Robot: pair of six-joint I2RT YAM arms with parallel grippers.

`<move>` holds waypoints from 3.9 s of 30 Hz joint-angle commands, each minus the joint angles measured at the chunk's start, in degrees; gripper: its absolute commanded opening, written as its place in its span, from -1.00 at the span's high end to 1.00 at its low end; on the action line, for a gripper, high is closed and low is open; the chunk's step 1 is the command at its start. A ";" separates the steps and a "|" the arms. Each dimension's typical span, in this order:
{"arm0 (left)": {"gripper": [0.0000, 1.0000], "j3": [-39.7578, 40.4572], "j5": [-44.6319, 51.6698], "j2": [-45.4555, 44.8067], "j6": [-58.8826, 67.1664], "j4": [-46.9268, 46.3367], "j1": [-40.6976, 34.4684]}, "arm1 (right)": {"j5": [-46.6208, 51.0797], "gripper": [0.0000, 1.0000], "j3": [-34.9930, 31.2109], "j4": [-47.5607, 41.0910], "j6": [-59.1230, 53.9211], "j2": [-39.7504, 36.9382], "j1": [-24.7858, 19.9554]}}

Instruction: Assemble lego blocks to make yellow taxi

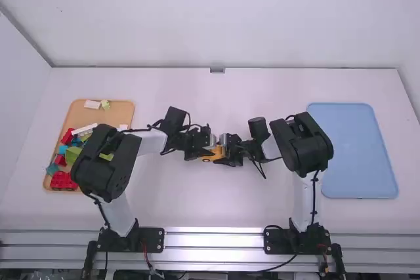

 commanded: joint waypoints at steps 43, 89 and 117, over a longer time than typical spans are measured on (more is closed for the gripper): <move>0.27 -2.08 9.53 0.22 4.79 1.20 5.01 | -0.44 -0.03 0.00 -0.48 0.70 0.63 0.81; -0.98 -2.19 8.72 -11.63 -13.73 2.10 28.30 | 37.31 -0.02 -0.09 -20.17 20.39 -28.04 -57.09; -0.98 -3.39 -34.05 -31.74 -43.43 -0.85 18.10 | 59.65 -0.97 14.95 -57.05 29.35 -36.87 -43.01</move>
